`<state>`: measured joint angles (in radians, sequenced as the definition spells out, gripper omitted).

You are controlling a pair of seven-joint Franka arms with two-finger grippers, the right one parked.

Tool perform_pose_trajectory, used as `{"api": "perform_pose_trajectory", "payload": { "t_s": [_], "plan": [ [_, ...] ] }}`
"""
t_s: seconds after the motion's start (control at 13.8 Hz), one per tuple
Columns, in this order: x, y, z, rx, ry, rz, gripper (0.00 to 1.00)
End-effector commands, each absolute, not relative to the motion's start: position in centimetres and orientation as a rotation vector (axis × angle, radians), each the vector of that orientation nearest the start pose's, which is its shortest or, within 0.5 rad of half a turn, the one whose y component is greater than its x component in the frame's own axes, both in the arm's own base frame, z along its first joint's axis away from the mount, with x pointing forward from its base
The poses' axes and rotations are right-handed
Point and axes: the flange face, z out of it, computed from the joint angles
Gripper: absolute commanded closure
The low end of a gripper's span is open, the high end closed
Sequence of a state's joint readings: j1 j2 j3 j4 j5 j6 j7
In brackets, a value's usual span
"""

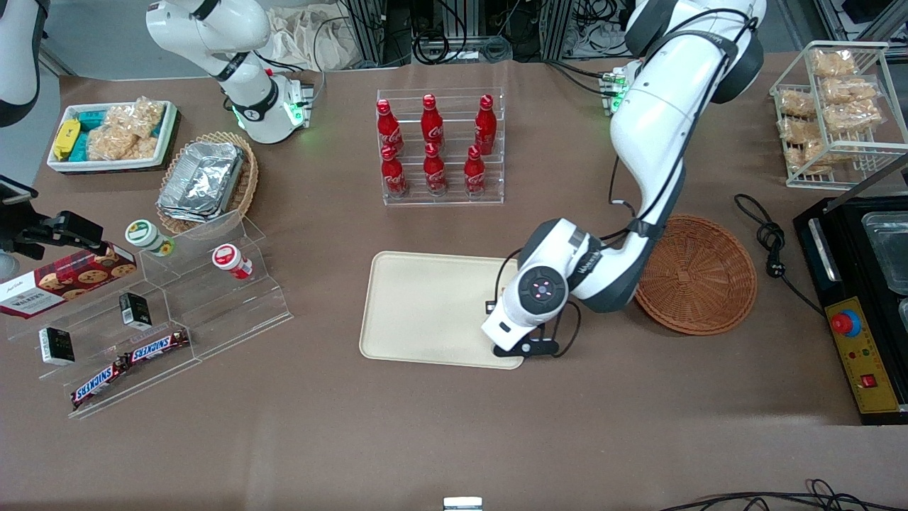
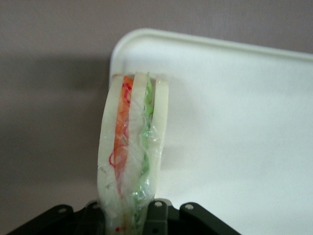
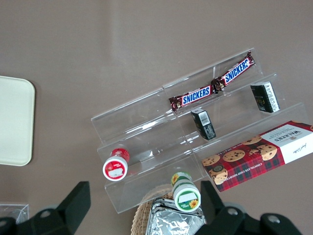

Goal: Place sandwich from basket to tray
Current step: 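Lower the sandwich onto the tray and open the left gripper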

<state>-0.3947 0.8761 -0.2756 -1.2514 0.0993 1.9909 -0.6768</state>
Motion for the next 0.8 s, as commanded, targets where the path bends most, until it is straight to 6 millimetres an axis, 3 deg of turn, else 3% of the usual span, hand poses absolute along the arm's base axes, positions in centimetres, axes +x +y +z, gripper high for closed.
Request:
{"api": "perform_pose_trajectory", "payload": {
  "t_s": [0.0, 0.07, 0.15, 0.36, 0.65, 0.73],
  "plan": [
    [61.3, -42.1, 24.2, -3.15, -0.083, 0.216, 1.0],
    [61.1, -42.0, 23.8, -3.147, -0.075, 0.226, 0.97],
    [61.1, -41.9, 23.5, -3.147, -0.062, 0.228, 0.01],
    [61.4, -41.8, 24.5, -3.155, -0.072, 0.204, 0.0],
    [61.5, -42.1, 28.5, -3.177, -0.08, 0.137, 0.0],
    [62.0, -41.4, 30.0, -3.183, -0.097, 0.113, 0.0]
  ]
}}
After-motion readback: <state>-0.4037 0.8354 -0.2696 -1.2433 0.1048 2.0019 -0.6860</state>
